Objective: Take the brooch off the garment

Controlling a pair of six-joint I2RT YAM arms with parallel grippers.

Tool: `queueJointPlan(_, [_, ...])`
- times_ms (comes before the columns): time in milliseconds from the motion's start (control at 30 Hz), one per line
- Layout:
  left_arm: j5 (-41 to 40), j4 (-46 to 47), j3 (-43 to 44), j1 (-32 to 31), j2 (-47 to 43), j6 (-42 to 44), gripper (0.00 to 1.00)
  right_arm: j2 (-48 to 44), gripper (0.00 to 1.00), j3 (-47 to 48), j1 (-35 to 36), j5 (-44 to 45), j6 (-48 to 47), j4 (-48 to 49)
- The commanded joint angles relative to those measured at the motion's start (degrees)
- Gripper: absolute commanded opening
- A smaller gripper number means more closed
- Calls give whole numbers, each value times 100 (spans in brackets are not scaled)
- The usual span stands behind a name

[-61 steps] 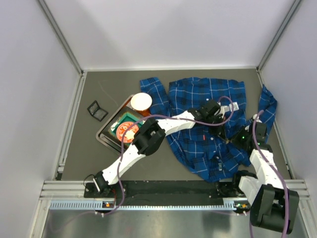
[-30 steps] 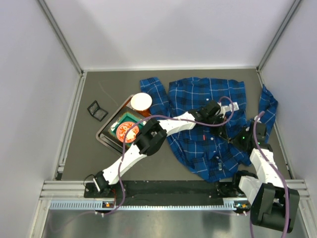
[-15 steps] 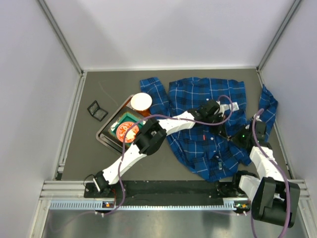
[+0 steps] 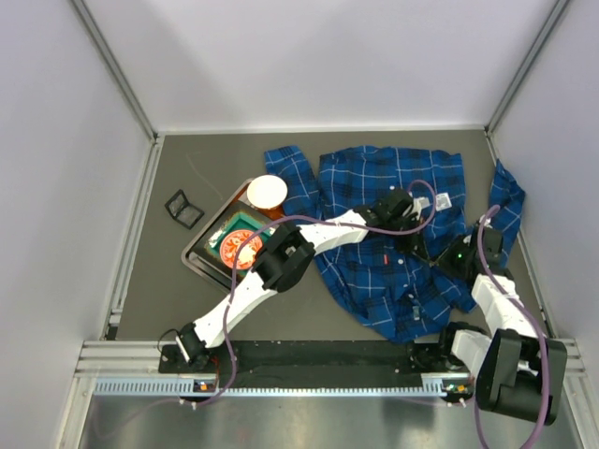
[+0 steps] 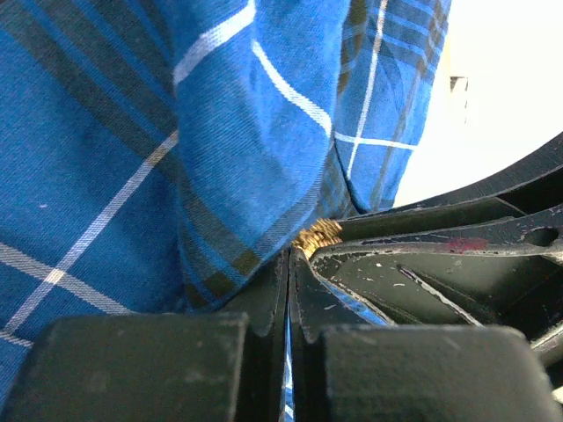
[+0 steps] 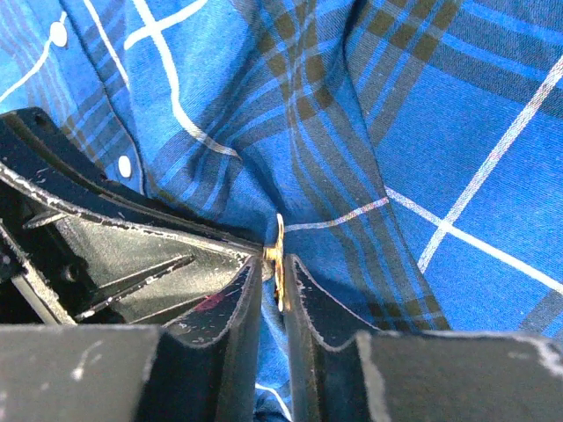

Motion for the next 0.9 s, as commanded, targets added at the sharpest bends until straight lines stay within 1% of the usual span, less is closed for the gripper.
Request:
queueJointPlan(0, [-237,-145,-313,-173,-193,301,0,324,18,217,16,-91,312,462])
queueJointPlan(100, [-237,-163,-366,-182,-202,354,0,387,18,270,16,-30,303,453])
queueJointPlan(167, [-289,-180,-410,-173,-228,407,0,343,17,287,16,84,268,453])
queueJointPlan(267, [-316,-189,-401,-156,-237,425,0,194,10,296,16,155,180,383])
queueJointPlan(300, [-333,-198,-392,-165,-237,442,0,150,4,288,8,129,162,365])
queueJointPlan(333, [-325,-215,-366,-156,-228,451,0,115,1,253,7,111,145,382])
queueJointPlan(500, [-202,-180,-287,-147,-184,425,0,27,0,208,7,-126,-66,435])
queueJointPlan(600, [-114,-128,-296,-156,-193,354,0,-70,0,191,7,-56,-110,427])
queueJointPlan(700, [-52,-66,-322,-130,-315,354,0,-175,0,200,7,84,-110,216])
queueJointPlan(767, [0,144,-480,-51,-535,302,0,-202,0,243,-1,189,-127,-21])
queueJointPlan(800, [-8,249,-532,-24,-631,293,3,-219,0,261,-1,225,-128,-100])
queueJointPlan(833, [-43,268,-550,37,-745,302,11,-263,0,305,-1,260,-128,-162])
queueJointPlan(867, [-43,285,-551,72,-790,293,14,-290,0,331,-1,304,-145,-267])
